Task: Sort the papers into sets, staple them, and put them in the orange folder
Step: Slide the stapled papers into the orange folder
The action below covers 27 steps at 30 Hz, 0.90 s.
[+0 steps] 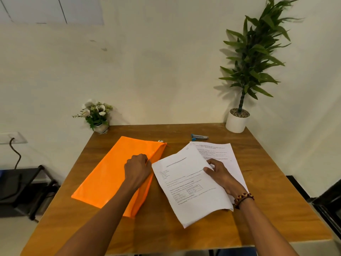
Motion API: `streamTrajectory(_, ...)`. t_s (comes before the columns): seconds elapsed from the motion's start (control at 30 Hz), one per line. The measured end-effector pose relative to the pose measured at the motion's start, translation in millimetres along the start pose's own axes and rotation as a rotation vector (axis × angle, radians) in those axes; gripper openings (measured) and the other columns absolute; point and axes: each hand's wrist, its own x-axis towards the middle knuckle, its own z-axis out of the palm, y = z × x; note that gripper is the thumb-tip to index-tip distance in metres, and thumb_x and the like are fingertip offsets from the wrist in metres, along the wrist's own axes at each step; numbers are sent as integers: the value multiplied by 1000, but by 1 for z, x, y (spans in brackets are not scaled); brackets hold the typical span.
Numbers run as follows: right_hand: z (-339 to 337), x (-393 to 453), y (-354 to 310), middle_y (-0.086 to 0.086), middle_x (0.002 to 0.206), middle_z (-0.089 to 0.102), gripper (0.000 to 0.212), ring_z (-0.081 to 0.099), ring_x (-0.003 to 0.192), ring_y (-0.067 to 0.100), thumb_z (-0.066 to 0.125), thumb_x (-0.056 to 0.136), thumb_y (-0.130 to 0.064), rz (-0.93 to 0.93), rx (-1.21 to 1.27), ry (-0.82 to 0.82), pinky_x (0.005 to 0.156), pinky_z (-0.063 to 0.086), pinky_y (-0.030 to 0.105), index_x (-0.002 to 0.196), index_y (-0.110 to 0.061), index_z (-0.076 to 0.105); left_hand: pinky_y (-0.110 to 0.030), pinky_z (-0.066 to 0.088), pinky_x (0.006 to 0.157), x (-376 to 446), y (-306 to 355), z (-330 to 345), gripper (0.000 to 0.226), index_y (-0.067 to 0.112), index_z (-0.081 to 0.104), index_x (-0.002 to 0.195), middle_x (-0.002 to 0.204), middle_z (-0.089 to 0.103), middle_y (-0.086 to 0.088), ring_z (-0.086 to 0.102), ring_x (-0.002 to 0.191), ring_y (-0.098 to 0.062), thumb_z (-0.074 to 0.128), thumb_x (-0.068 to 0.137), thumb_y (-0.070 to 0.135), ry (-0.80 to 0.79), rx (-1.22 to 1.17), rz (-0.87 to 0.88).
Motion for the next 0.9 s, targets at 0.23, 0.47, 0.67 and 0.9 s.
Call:
streamTrajectory(0.23,16,-1,-22,-8,122,54,10,64,108,19,60,101,-24,19,-8,-8,85,60,35,108,-29,56,-33,42,64,2,30,-15,22,13,50,77,90,64,-9,58,76,-23,54,98,18,-77,142,133)
streamTrajectory(0.47,57,3,-11,-3,127,57,14,60,115,21,54,101,-21,-72,25,274,96,56,47,112,-31,53,-33,37,68,-2,69,-29,12,11,54,86,104,64,-14,60,92,-29,51,97,5,-139,202,272)
streamTrajectory(0.67,63,-4,-4,-5,119,58,18,60,101,11,52,104,-30,-244,-48,409,71,48,17,121,-24,48,-36,49,80,2,69,-28,18,10,62,108,114,61,-12,60,103,-29,65,90,7,-274,179,337)
streamTrajectory(0.9,81,-5,1,-6,116,61,19,68,97,14,50,105,-30,-226,25,489,70,64,30,122,-29,43,-31,52,87,10,78,-27,40,14,67,121,117,63,-4,59,106,-21,76,82,16,-295,-12,222)
